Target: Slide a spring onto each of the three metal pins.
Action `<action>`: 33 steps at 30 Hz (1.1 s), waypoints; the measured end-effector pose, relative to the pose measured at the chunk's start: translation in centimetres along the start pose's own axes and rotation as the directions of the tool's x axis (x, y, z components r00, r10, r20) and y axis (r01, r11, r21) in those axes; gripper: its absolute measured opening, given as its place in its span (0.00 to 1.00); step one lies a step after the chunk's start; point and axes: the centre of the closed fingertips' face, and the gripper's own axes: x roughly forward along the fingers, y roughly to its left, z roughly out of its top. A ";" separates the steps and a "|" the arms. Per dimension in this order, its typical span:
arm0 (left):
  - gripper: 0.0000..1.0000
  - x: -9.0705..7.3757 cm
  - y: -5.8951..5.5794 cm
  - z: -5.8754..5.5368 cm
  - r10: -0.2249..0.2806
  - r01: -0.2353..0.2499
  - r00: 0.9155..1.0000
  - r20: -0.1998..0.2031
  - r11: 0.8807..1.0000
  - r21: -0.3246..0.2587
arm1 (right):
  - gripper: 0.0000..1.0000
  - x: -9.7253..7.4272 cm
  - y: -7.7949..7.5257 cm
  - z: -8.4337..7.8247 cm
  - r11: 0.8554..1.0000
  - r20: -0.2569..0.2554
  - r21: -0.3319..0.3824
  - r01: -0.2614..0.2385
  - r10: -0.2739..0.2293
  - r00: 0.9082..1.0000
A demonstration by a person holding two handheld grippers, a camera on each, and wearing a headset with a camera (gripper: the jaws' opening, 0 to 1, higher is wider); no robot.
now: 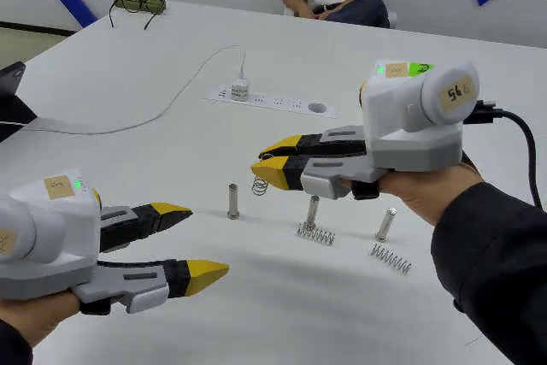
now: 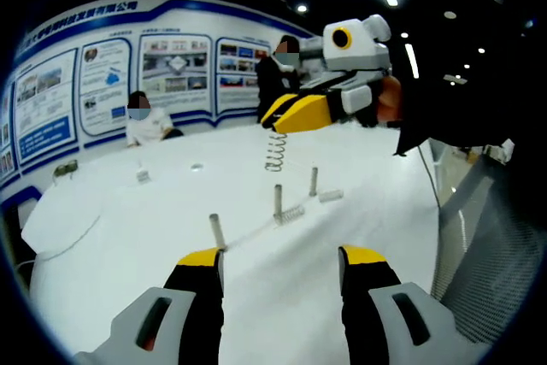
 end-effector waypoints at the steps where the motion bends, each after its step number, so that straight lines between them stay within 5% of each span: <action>1: 0.56 0.0 0.0 0.0 0.003 -0.003 1.000 -0.001 1.000 -0.002 | 0.12 0.2 -0.2 0.1 1.000 0.000 0.000 0.002 -0.002 1.000; 11: 0.56 -0.2 0.0 0.1 0.021 -0.021 1.000 0.014 1.000 -0.018 | 0.12 3.0 -2.4 0.3 0.999 -0.008 0.013 0.029 -0.029 1.000; 20: 0.56 0.0 -0.6 -0.5 0.009 -0.009 1.000 0.000 1.000 -0.020 | 0.12 5.6 -3.7 -1.7 0.998 -0.064 0.049 0.035 -0.032 0.997; 33: 0.56 0.0 -0.7 -0.7 0.007 -0.007 1.000 -0.002 0.999 -0.043 | 0.12 6.9 -3.7 -3.2 0.996 -0.101 0.071 0.046 -0.038 0.994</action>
